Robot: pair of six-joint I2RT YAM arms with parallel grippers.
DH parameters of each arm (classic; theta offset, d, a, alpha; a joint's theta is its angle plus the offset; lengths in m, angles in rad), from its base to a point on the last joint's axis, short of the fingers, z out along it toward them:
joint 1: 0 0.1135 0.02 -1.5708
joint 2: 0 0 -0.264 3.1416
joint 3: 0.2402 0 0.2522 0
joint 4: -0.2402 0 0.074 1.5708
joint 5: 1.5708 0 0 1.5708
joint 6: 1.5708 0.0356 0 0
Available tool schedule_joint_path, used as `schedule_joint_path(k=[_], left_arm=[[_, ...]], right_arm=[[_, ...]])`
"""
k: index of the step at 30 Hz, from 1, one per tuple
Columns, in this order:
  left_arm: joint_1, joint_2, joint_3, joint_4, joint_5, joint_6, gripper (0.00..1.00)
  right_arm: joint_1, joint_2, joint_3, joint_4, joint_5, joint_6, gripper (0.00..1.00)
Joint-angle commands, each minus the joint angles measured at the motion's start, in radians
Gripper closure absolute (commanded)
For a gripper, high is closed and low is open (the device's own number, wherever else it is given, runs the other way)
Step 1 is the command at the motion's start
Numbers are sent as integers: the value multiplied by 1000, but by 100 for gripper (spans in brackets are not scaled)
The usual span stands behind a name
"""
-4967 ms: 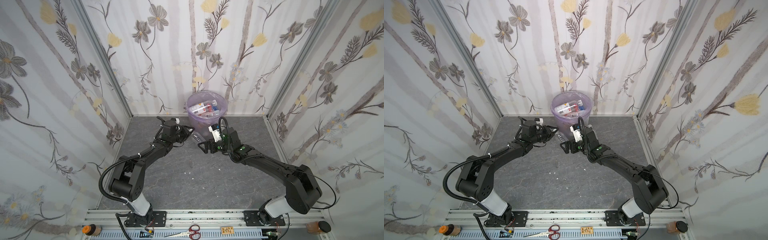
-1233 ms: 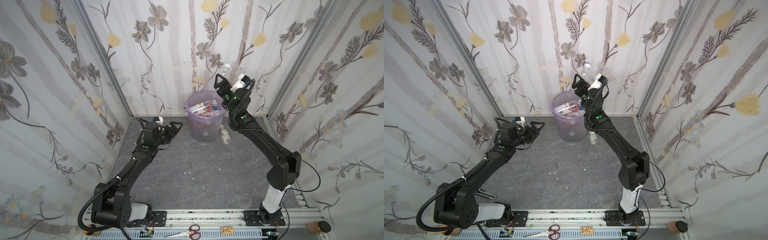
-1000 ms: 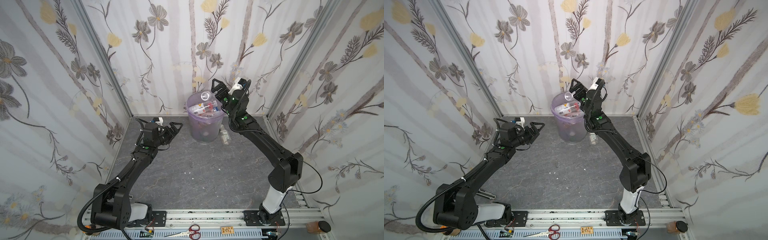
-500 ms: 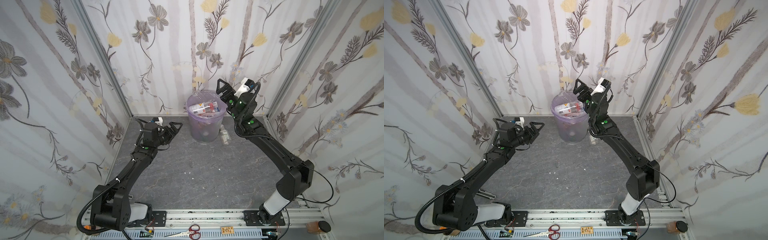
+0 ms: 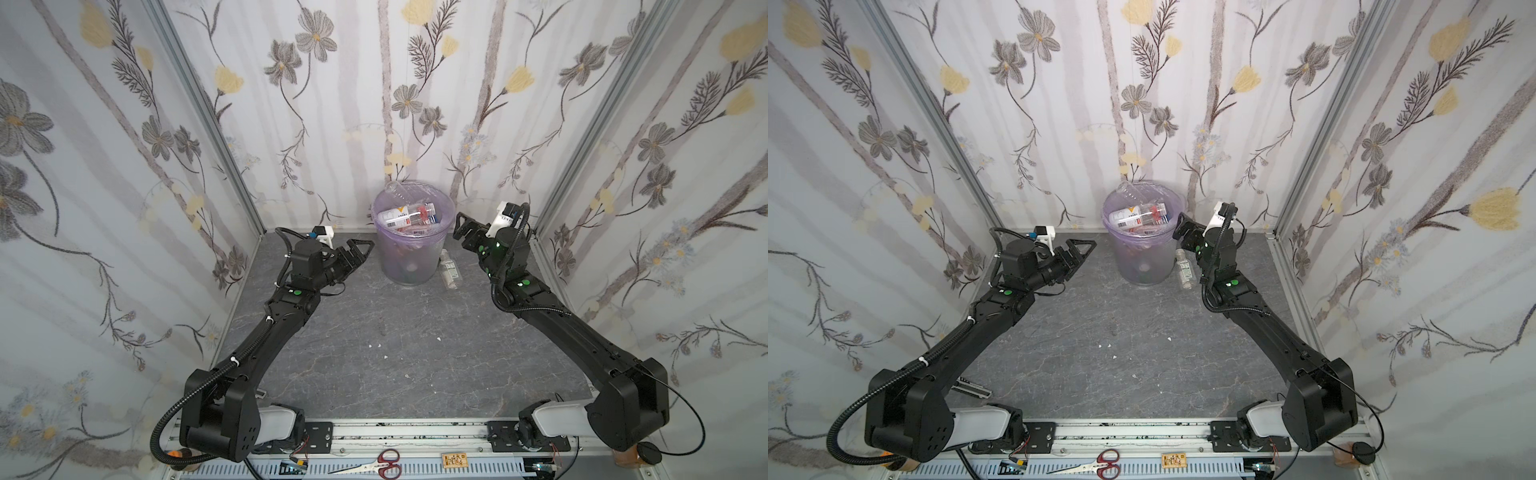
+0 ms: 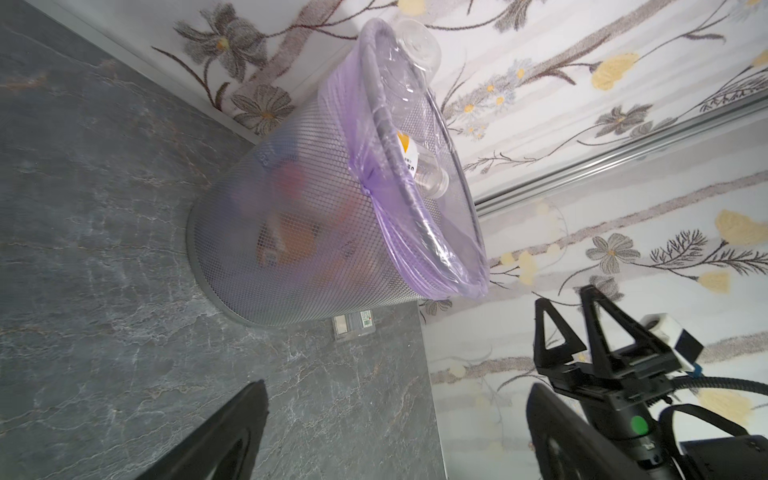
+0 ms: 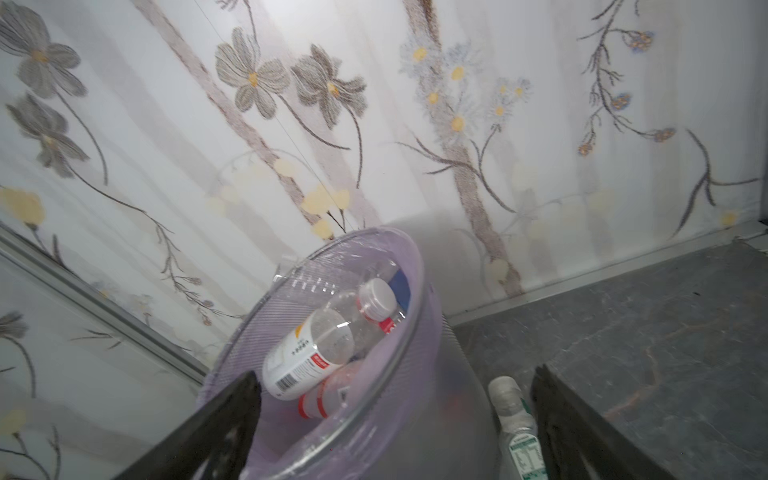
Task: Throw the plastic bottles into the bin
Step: 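Move the right gripper down to the green-label bottle beside the bin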
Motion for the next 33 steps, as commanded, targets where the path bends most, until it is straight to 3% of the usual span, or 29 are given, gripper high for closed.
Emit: schedule_joint_path(k=[1, 5, 13, 22, 33], left_arm=[[-29, 12, 15, 18, -43, 37, 0], [-58, 30, 8, 26, -56, 27, 0], [-73, 24, -40, 46, -67, -12, 0], [-74, 34, -48, 48, -65, -10, 0], [-67, 46, -48, 49, -56, -3, 0]], right_arm=[[-28, -12, -100, -33, 17, -47, 0], [-47, 60, -130, -95, -11, -77, 0], [-68, 320, -25, -200, -71, -109, 0], [-88, 480, 97, -242, -157, -113, 0], [-99, 592, 177, -280, -173, -116, 3]])
